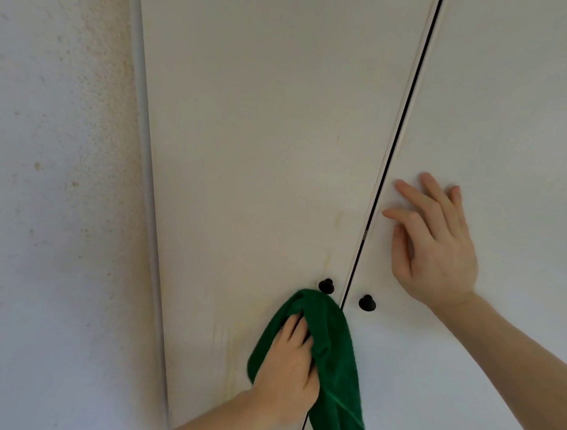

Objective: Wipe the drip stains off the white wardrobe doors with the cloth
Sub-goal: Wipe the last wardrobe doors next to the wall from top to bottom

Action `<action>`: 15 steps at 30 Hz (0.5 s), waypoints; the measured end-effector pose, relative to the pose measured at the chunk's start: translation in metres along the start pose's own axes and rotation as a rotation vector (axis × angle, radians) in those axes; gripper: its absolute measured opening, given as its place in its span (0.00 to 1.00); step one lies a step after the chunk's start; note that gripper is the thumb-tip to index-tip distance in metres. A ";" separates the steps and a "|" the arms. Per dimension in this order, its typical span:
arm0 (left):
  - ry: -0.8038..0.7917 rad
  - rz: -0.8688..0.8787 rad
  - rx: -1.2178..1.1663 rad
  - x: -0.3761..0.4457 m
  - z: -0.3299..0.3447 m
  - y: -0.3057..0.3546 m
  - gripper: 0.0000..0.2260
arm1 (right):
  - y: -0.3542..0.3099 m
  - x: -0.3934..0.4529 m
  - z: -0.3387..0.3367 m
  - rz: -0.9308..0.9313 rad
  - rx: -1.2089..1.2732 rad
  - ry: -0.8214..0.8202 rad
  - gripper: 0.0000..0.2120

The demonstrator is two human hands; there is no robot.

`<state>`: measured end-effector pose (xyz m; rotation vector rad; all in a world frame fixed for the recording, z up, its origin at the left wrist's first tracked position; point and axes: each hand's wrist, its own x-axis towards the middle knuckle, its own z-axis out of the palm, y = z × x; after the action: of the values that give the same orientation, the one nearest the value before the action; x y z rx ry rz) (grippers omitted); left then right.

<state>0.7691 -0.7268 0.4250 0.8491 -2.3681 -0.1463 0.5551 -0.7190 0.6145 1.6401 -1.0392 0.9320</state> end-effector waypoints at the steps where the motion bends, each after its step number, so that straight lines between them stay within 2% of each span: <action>1: 0.013 -0.003 -0.049 -0.001 -0.004 -0.001 0.23 | 0.000 0.000 0.000 0.000 0.003 -0.001 0.11; 5: 0.192 -0.013 -0.249 0.013 -0.035 0.001 0.23 | -0.001 0.000 -0.003 0.006 0.011 -0.009 0.11; 8: 0.329 0.057 -0.244 0.042 -0.070 0.003 0.23 | -0.001 0.001 -0.003 0.011 0.011 -0.014 0.11; 11: 0.343 0.110 -0.164 0.075 -0.098 0.005 0.26 | -0.001 0.000 -0.004 0.011 0.016 -0.019 0.11; 15: 0.312 0.144 -0.040 0.092 -0.099 0.001 0.26 | 0.000 0.000 -0.003 0.011 0.015 -0.012 0.11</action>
<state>0.7707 -0.7717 0.5524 0.6291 -2.1156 -0.0017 0.5548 -0.7156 0.6150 1.6556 -1.0523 0.9400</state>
